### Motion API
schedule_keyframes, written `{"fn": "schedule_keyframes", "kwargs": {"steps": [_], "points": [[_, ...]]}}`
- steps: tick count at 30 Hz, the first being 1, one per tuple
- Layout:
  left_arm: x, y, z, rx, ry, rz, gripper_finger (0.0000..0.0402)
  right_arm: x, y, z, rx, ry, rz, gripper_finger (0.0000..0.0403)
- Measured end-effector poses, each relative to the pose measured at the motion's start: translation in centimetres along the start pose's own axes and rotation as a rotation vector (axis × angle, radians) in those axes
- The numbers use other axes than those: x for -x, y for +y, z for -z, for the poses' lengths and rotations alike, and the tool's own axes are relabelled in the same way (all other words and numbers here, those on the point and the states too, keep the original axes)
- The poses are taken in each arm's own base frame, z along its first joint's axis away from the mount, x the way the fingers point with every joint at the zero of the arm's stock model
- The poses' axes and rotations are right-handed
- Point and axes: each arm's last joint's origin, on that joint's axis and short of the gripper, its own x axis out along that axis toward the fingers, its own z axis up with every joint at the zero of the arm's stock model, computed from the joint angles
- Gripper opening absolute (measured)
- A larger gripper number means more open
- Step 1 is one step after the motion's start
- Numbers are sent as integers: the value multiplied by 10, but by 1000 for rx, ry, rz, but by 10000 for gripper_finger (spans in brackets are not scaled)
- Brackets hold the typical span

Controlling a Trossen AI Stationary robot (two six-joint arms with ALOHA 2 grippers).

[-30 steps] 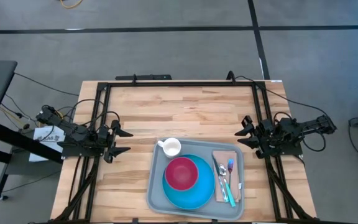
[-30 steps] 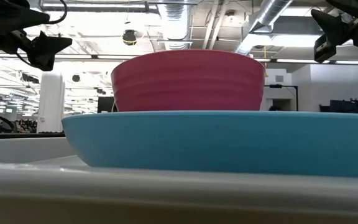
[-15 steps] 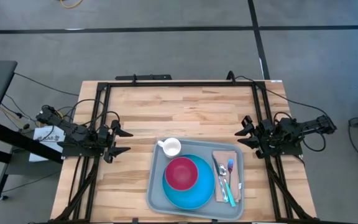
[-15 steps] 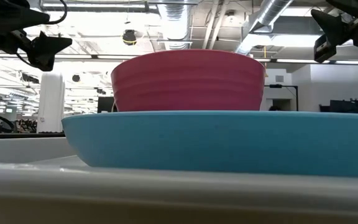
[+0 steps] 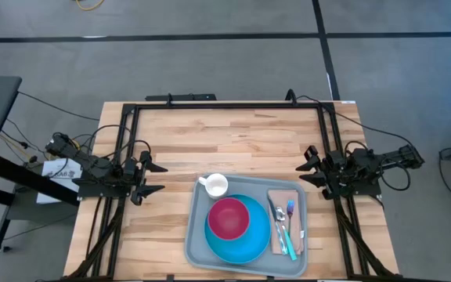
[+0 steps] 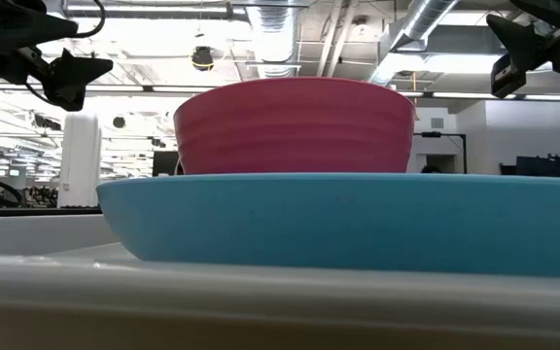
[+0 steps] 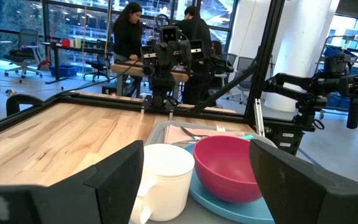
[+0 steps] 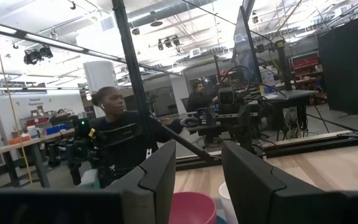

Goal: Set up tray
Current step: Return to home position

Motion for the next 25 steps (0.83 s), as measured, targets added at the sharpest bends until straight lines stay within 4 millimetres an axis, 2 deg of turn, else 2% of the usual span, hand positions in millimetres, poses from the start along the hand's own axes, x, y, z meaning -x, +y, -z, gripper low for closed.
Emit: {"fn": "schedule_keyframes", "kwargs": {"steps": [25], "points": [[0, 0, 0, 1, 0, 0, 279, 0, 0, 0, 0, 1, 0, 123]]}}
